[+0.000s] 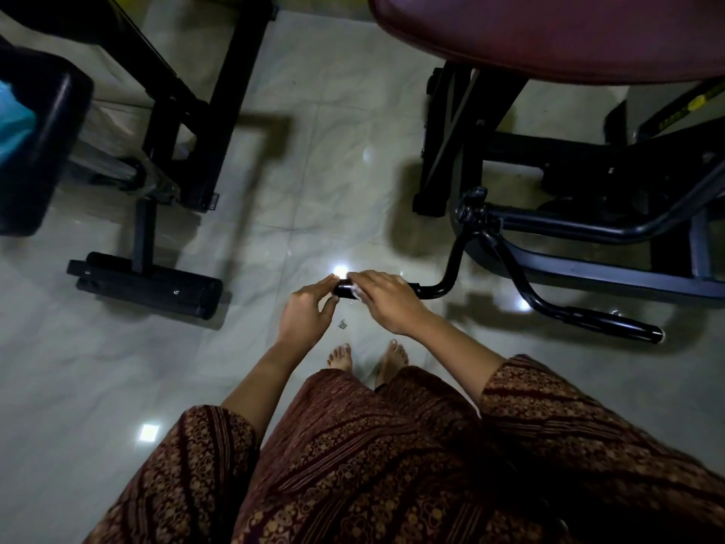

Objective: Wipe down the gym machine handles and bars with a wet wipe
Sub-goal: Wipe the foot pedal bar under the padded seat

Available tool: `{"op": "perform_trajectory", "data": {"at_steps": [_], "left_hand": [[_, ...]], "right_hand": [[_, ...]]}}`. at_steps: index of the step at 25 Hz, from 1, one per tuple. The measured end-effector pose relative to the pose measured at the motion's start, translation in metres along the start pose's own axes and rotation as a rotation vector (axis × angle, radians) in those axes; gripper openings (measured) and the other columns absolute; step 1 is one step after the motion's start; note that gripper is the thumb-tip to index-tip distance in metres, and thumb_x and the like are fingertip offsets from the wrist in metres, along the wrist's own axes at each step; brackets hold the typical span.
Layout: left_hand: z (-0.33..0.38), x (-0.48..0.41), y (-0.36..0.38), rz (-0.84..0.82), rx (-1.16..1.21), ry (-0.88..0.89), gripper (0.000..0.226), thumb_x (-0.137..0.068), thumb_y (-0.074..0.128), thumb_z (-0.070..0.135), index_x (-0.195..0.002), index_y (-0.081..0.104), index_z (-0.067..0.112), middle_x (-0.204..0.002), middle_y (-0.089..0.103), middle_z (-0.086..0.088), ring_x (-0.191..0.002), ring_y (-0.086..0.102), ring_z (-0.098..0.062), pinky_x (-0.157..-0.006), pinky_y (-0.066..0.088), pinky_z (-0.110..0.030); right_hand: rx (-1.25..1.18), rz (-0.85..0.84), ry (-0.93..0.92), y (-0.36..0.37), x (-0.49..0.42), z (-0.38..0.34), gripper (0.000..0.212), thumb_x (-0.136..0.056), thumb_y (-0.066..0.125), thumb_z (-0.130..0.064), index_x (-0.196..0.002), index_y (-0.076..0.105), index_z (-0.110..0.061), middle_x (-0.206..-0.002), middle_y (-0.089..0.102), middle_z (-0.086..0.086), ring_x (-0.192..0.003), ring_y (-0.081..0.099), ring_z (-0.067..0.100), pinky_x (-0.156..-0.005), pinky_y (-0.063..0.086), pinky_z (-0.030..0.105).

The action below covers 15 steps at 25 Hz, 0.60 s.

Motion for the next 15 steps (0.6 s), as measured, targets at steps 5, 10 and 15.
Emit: {"op": "perform_trajectory", "data": {"at_steps": [5, 10, 15], "left_hand": [[0.010, -0.004, -0.001, 0.040, -0.095, 0.138, 0.031, -0.073, 0.070, 0.002, -0.103, 0.068, -0.003, -0.100, 0.070, -0.018, -0.090, 0.067, -0.036, -0.079, 0.052, -0.046], [0.022, -0.002, 0.000, 0.068, -0.162, 0.278, 0.040, -0.062, 0.079, -0.008, -0.100, 0.068, -0.003, -0.097, 0.070, -0.018, -0.086, 0.069, -0.034, -0.073, 0.054, -0.046], [0.028, -0.006, 0.003, 0.058, -0.179, 0.351, 0.037, -0.059, 0.081, -0.009, -0.094, 0.070, -0.003, -0.090, 0.071, -0.019, -0.078, 0.069, -0.032, -0.069, 0.056, -0.042]], "right_hand": [[0.060, 0.192, 0.218, -0.021, 0.037, 0.053, 0.022, -0.093, 0.038, 0.001, -0.085, 0.058, 0.000, -0.085, 0.060, 0.018, -0.083, 0.056, 0.035, -0.089, 0.033, 0.048], [0.004, 0.047, 0.156, 0.007, 0.000, 0.009, 0.035, -0.090, 0.039, -0.006, -0.123, 0.049, -0.006, -0.118, 0.056, 0.013, -0.109, 0.050, 0.031, -0.093, 0.032, 0.041], [0.051, 0.233, 0.094, -0.007, 0.025, 0.036, 0.034, -0.093, 0.045, -0.009, -0.126, 0.052, -0.004, -0.116, 0.061, 0.015, -0.106, 0.057, 0.032, -0.097, 0.038, 0.042]]}}
Point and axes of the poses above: each hand's wrist, its own x-axis away from the middle knuckle, its own y-axis out of the palm, z = x × y, the point moved 8 cm from there along -x, towards the middle knuckle
